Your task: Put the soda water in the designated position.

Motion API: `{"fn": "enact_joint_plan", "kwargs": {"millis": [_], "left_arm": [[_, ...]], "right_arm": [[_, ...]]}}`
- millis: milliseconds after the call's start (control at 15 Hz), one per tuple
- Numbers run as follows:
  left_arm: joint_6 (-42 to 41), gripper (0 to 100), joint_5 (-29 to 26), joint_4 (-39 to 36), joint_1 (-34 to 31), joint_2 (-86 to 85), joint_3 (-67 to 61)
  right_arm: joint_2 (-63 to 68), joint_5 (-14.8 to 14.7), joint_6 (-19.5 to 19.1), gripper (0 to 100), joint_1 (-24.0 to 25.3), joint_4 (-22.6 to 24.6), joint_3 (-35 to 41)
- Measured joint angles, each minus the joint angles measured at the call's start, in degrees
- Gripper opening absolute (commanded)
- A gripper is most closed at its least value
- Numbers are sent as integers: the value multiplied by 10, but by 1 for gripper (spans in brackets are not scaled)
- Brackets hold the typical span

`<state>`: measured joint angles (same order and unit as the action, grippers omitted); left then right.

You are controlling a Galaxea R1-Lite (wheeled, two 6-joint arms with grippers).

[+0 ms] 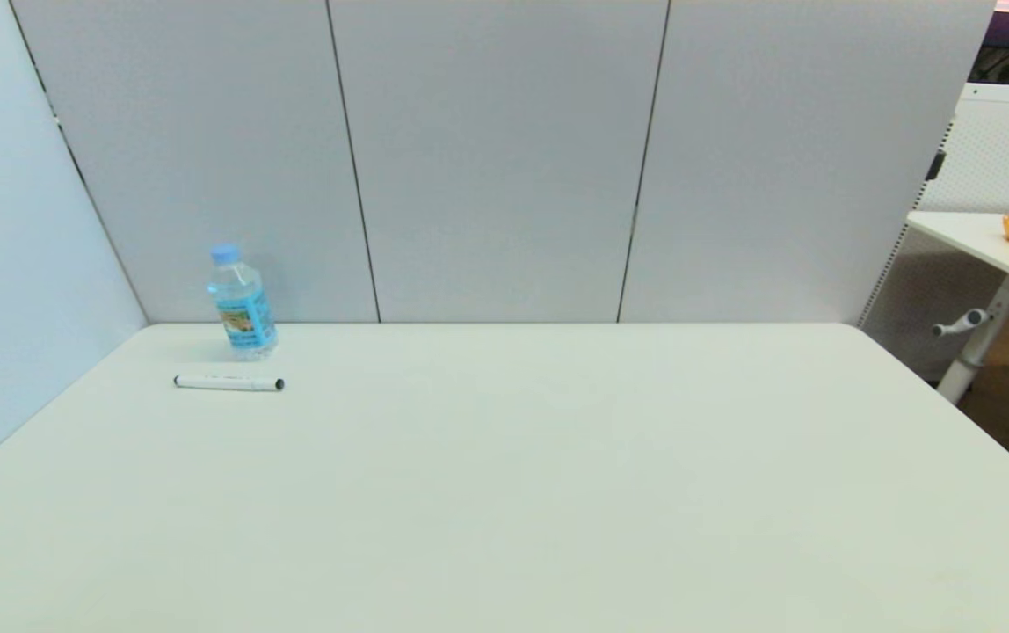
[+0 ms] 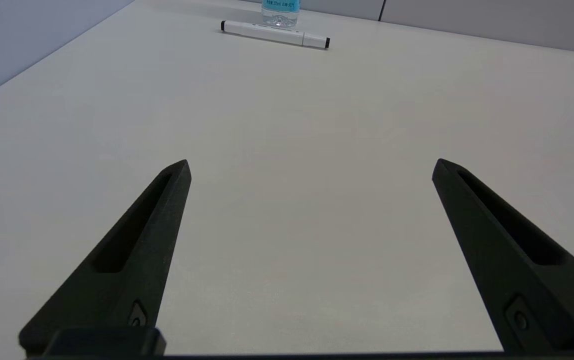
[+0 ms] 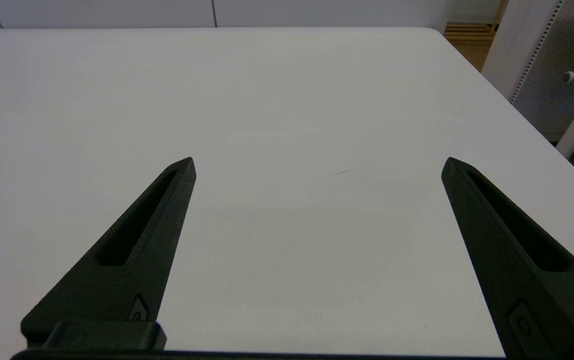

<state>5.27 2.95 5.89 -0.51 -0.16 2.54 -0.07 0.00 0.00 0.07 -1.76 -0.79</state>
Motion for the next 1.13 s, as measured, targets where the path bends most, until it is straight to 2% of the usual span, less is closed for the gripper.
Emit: {"fn": "enact_joint_plan", "kwargs": {"millis": [1133], "left_arm": [[0, 100, 0, 0, 0, 0, -1]], "right_arm": [[0, 0, 1, 100, 0, 0, 0]]}}
